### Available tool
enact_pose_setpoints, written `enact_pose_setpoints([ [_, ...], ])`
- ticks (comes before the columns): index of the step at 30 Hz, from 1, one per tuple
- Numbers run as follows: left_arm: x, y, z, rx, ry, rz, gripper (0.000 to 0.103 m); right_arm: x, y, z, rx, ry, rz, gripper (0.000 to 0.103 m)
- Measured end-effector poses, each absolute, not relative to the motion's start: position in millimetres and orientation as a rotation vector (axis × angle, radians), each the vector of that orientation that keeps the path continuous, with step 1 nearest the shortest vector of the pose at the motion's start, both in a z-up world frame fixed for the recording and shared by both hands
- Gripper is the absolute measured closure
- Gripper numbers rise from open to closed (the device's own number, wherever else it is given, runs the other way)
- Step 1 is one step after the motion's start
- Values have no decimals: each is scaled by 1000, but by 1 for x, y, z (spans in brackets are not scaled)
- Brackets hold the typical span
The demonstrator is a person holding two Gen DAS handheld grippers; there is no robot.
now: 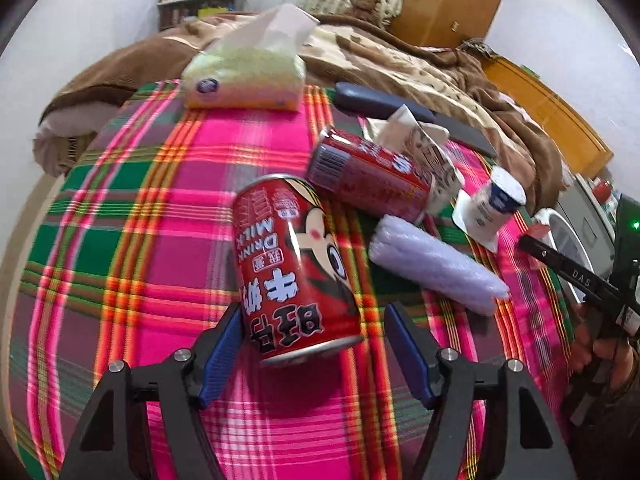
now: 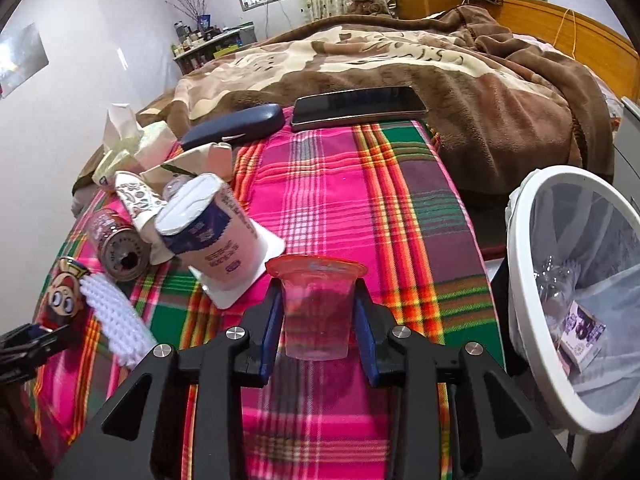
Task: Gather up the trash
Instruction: 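Grasp the red milk can with the left tool while the right tool grasps the clear plastic cup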
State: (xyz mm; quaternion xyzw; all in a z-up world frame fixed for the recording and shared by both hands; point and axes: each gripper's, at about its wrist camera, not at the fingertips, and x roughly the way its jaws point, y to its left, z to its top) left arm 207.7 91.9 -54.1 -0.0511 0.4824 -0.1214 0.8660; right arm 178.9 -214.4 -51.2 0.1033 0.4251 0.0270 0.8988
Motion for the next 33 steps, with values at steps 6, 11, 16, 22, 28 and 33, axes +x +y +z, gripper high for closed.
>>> enact_pose_setpoints([
  [6,222,102,-48,-173,1011,-228,32,175,-213,-48,222,876,42,69],
  [11,234,107,-46,-179,1010,-163,32,174,-209,-44,230,860,37,69],
  [16,236,111,-58,-211,1047,-157,50,172,-203,-46,220,860,45,69],
  [22,221,112,-57,-242,1003,-131,50,164,-203,-38,212,836,66,69],
  [28,193,98,-43,-234,952,-123,50,152,-203,-31,208,812,99,69],
  [33,173,81,-30,-238,922,-154,50,142,-208,-29,214,798,111,69],
])
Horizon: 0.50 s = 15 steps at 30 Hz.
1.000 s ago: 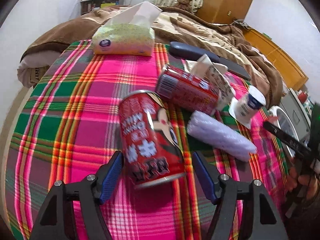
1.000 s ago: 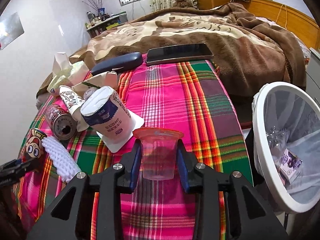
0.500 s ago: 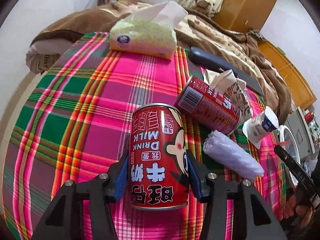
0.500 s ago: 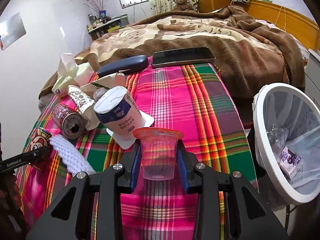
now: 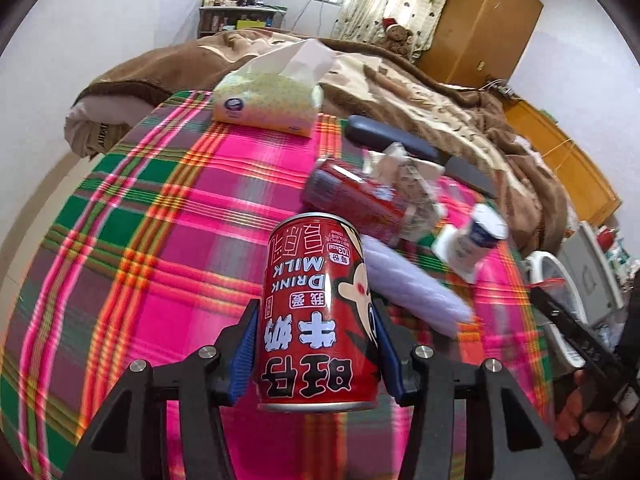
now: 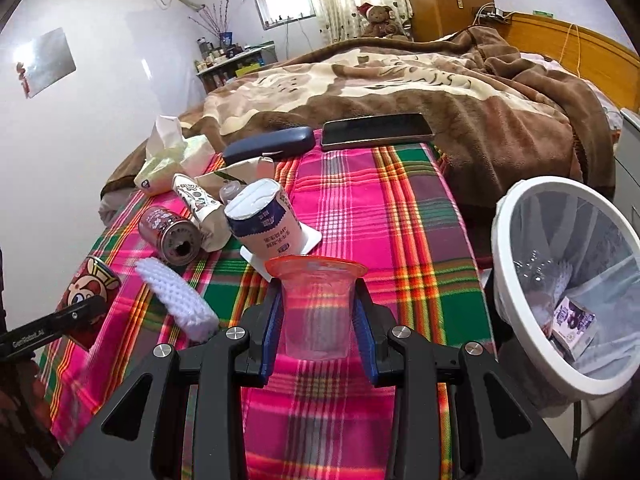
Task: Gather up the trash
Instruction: 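Grasp the red milk can with the left tool while the right tool grasps the clear plastic cup, then carry the red milk can and clear cup over the white wastebasket with both tools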
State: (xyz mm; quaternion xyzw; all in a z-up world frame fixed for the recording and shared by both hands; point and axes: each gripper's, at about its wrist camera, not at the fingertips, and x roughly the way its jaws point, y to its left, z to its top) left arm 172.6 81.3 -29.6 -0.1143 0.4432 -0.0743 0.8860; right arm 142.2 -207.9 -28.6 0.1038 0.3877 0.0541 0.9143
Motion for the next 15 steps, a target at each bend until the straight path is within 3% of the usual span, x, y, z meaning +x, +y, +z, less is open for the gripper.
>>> enact_pose_setpoints([
  [15,129,34,-6,-185,852,-205,50,110,-226,-15,224,745,125,69],
])
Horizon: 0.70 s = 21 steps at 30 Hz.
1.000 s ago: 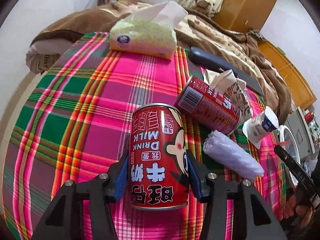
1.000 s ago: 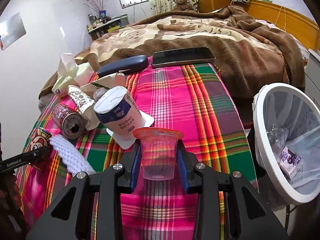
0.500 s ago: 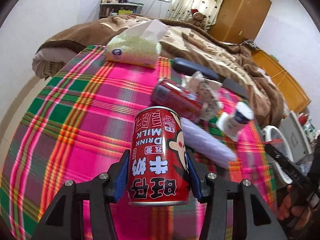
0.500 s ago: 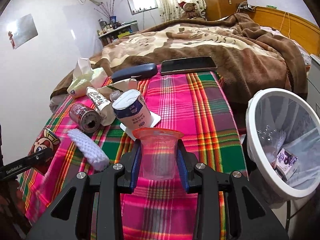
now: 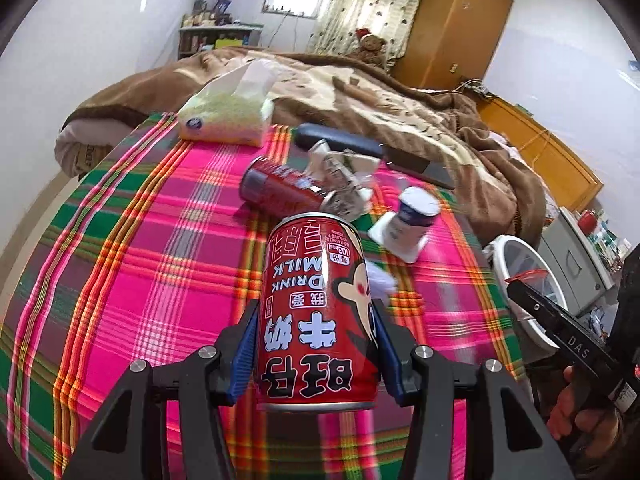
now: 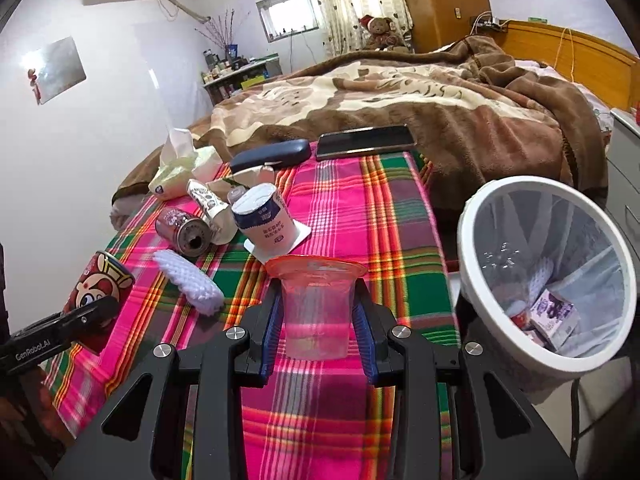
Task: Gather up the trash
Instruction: 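Carry the red milk can and clear cup over the white wastebasket with both tools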
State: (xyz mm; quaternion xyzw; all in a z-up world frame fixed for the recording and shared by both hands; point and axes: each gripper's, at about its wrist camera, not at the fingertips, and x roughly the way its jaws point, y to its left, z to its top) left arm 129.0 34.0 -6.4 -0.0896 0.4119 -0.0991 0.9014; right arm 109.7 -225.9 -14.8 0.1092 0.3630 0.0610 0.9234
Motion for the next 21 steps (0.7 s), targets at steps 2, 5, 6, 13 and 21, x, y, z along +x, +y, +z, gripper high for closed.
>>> enact_pose_setpoints([
  [2,124,28,-1,-175,835,-213,50,106,-230,-11,231,730,120,69],
  [5,118,16,9,-155,810,-235,51,99,-237,-7,236,711,117,69],
  [6,116,10,12,-145,802,-244,50,98,-239,-6,237,708,118,69],
  [13,115,-27,31,-92,751,-289,50,97,-265,-2,262,681,89,69],
  [21,125,-82,42,-68,734,-391,50,95,-306,1,289,652,9,69],
])
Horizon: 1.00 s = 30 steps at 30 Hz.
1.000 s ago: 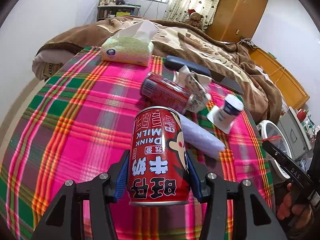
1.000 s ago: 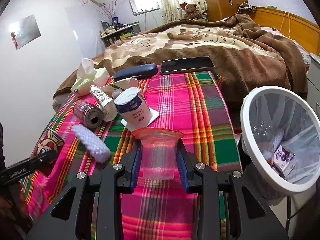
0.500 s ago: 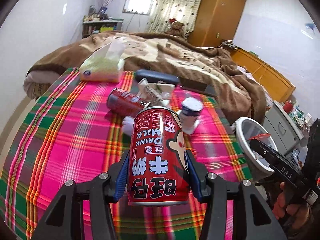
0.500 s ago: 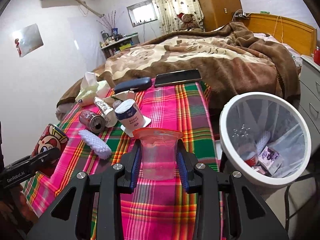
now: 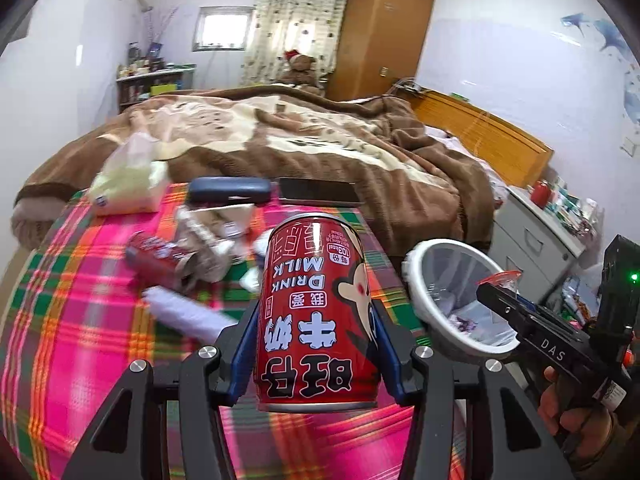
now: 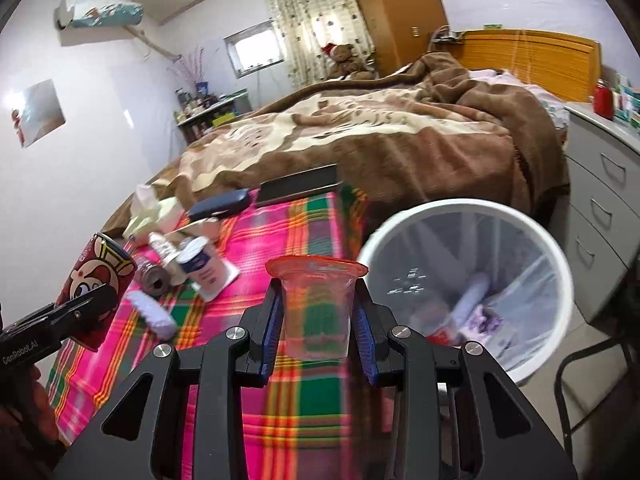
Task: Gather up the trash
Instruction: 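Carry the red milk can and clear cup over the white wastebasket with both tools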
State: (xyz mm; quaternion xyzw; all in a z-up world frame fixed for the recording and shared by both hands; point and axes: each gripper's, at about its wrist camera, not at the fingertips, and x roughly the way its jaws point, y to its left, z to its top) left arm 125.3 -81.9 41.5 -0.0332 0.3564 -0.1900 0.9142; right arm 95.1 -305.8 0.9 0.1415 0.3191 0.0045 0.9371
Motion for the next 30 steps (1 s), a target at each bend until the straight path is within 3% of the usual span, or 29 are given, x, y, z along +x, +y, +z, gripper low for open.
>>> enact_pose_setpoints([
  [13,139,-187,41,-13,751,-592,50,84,-367,1,307,643,-136,68],
  [30,150,-286,3,98,819,-678,50,87,-419,-25,327,731,-224,68],
])
